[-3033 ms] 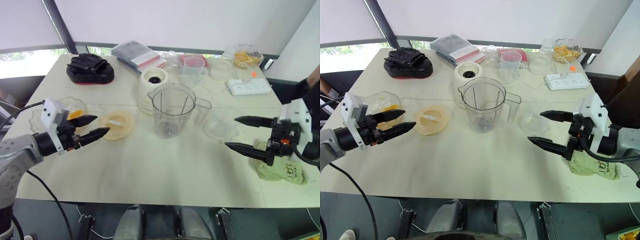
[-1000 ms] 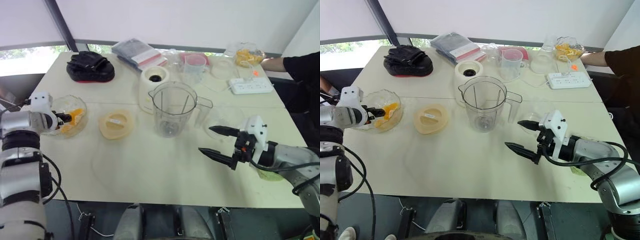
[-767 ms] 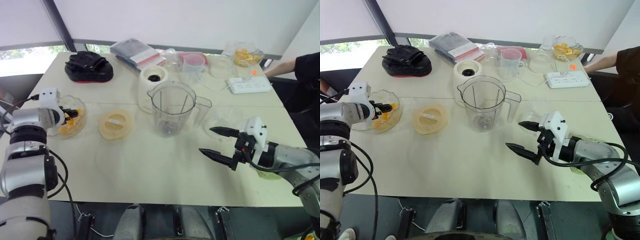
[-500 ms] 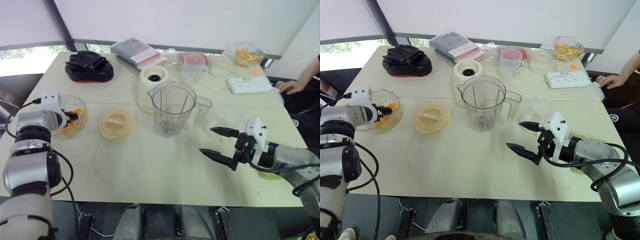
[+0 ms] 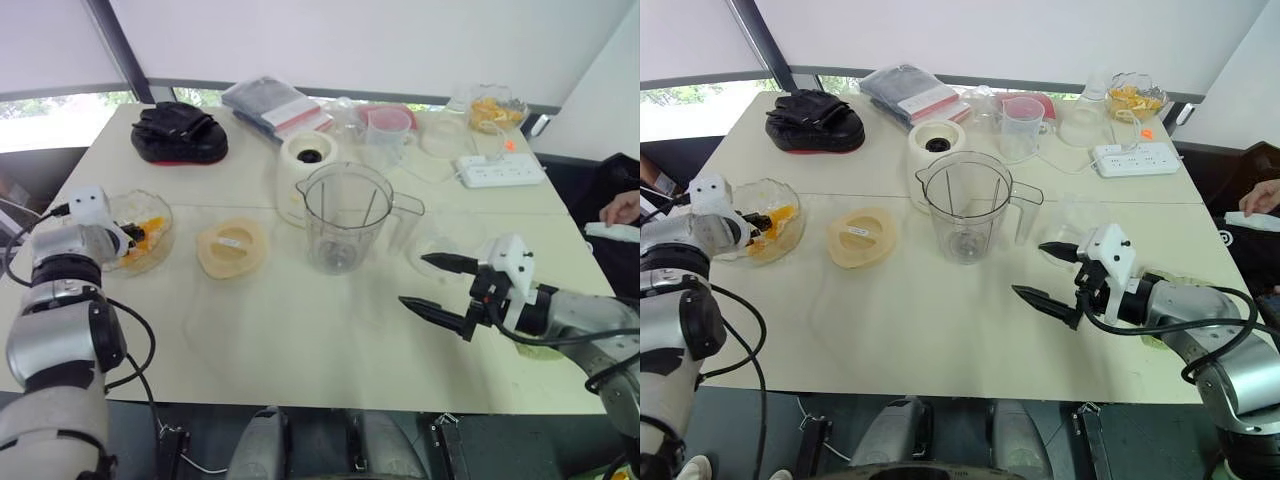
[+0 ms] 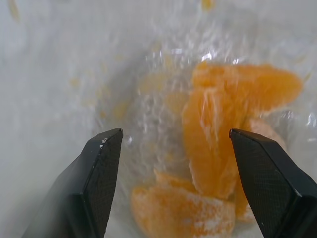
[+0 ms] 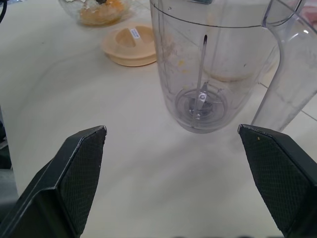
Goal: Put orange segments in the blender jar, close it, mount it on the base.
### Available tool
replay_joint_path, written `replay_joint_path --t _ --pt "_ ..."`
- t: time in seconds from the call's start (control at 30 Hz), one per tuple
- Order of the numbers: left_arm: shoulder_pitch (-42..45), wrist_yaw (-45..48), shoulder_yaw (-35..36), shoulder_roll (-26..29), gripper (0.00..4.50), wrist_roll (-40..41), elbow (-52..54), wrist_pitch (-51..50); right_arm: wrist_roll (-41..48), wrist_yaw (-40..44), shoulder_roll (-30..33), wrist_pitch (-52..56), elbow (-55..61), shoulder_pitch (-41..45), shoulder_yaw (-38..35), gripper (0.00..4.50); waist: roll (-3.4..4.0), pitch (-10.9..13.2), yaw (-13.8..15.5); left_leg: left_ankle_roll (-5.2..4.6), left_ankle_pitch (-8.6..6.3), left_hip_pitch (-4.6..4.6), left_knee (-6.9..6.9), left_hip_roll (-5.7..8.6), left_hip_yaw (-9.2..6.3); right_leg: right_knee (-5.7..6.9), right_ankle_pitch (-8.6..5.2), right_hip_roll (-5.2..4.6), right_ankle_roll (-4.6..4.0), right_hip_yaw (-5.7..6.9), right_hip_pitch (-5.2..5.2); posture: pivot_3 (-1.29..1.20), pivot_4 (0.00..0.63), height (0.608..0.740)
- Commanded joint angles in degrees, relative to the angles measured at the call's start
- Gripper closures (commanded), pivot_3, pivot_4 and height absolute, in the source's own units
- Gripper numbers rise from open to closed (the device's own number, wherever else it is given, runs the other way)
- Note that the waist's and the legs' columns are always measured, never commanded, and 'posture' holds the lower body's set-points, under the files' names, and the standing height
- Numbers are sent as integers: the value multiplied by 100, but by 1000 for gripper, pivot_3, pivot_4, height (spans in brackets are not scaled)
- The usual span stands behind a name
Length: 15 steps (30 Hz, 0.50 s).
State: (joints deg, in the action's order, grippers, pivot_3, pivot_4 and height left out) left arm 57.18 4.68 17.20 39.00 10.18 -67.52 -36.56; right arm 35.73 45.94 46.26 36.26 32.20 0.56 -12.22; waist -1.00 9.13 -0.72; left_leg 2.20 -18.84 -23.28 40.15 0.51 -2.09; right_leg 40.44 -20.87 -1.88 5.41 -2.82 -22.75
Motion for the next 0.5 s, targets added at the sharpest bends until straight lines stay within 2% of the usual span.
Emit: replay_joint_path --t 0.03,0.5 --pt "144 -89 74 24 940 -14 -25 199 26 -19 47 -51 149 55 -114 0 -1 -1 0 0 0 0 0 0 0 0 0 0 0 0 0 0 150 740" --pt "328 324 -141 -70 940 -248 -285 500 11 -148 6 -50 248 -5 -84 0 -4 -2 5 0 0 0 18 2 1 30 0 0 0 0 -3 0 150 740"
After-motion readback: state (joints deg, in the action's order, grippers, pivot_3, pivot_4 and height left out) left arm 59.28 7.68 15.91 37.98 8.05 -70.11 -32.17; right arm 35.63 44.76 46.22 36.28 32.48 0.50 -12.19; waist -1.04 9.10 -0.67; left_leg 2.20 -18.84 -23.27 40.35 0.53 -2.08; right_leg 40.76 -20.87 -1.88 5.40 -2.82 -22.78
